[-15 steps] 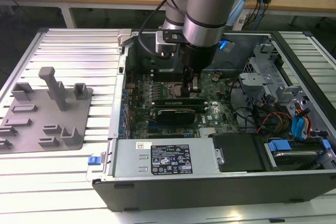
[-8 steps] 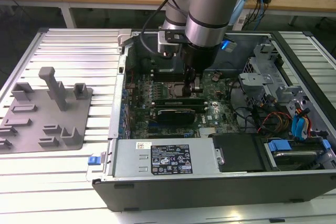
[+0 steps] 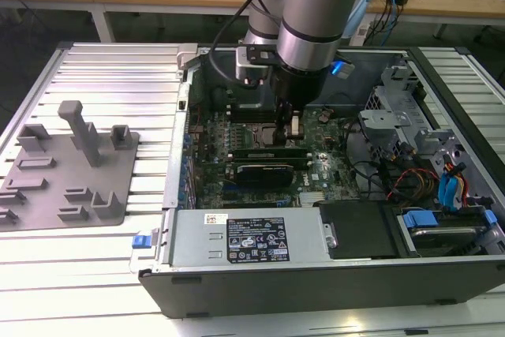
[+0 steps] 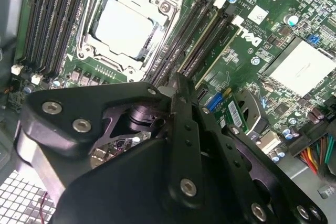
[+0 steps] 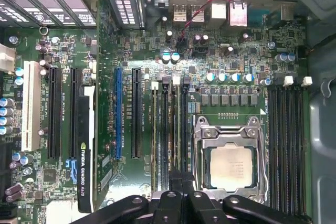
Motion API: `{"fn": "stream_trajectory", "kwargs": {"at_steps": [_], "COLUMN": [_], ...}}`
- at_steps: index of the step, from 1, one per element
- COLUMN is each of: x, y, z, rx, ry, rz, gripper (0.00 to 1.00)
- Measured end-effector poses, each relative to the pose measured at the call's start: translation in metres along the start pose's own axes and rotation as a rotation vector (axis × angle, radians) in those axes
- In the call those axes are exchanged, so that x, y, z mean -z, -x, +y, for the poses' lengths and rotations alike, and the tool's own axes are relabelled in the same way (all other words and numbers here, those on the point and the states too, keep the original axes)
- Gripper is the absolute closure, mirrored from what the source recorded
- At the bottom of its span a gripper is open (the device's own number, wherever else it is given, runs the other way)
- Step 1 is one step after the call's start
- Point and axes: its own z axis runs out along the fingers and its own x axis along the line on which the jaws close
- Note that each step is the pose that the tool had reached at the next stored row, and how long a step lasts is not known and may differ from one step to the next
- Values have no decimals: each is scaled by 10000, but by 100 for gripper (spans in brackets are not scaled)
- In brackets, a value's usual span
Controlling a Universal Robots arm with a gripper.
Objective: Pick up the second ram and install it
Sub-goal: 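Press down the second ram until it locks into place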
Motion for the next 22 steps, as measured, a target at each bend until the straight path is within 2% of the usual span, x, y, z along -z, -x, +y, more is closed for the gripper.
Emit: {"fn": "stream_trajectory", "kwargs": {"at_steps": [8, 12, 18, 22], "x": [0, 6, 9, 16], "y": [0, 0, 1, 1], "z": [2, -111, -160, -315], "rx": [-1, -1, 0, 0], "ry": [0, 0, 0, 0], "rz": [-1, -1, 0, 0], "gripper": [92, 92, 92, 92]}}
